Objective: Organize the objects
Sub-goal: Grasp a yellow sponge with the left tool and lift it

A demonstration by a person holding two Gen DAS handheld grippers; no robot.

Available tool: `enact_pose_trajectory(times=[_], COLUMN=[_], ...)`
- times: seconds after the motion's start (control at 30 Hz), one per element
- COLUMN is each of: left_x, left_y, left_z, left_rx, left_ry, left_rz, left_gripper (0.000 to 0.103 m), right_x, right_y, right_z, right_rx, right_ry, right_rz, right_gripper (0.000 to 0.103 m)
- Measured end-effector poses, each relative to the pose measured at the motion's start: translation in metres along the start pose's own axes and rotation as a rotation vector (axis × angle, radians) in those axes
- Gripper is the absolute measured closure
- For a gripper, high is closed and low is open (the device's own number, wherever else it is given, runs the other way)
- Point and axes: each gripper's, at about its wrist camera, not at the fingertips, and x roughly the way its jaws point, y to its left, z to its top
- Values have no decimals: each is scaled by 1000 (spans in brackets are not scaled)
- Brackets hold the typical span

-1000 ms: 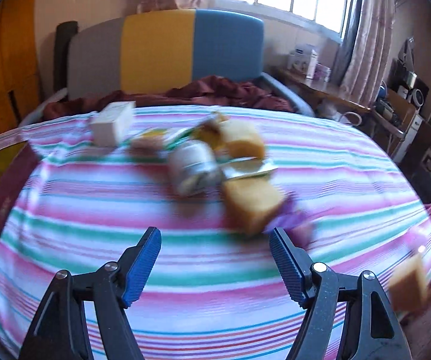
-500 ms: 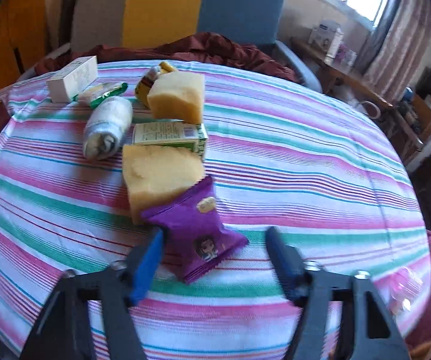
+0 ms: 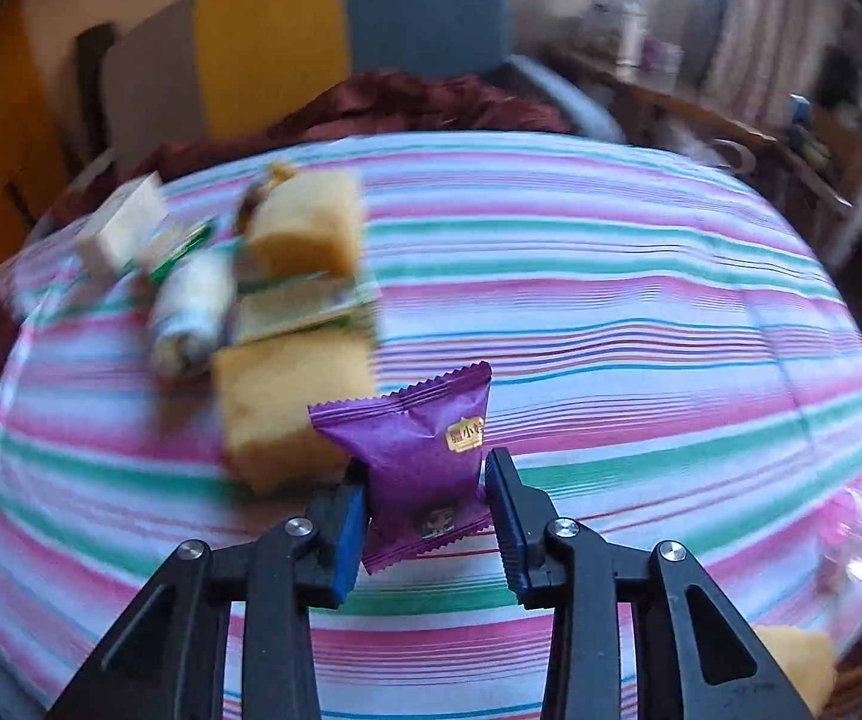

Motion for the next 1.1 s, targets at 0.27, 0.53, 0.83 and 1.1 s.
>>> enact_pose_trajectory(times=[0.27, 0.53, 0.83, 1.1], left_x=[53, 106, 149, 167], left_y=[-48, -87, -102, -113], left_z=[41, 88, 114, 121], left_rx=[105, 169, 185, 225], left_ry=[3, -19, -25, -36], left_rz=[-32, -32, -28, -30], left_gripper=[42, 42, 42, 41], right_x=[8, 11, 13, 14], right_y=[-32, -22, -22, -21], right_z=[-4, -2, 1, 2], right_rx=[129, 66, 56, 54], right_ry=[78, 84, 80, 79], right_rz=[-119, -157, -170, -171], right_gripper=[65, 65, 65, 65])
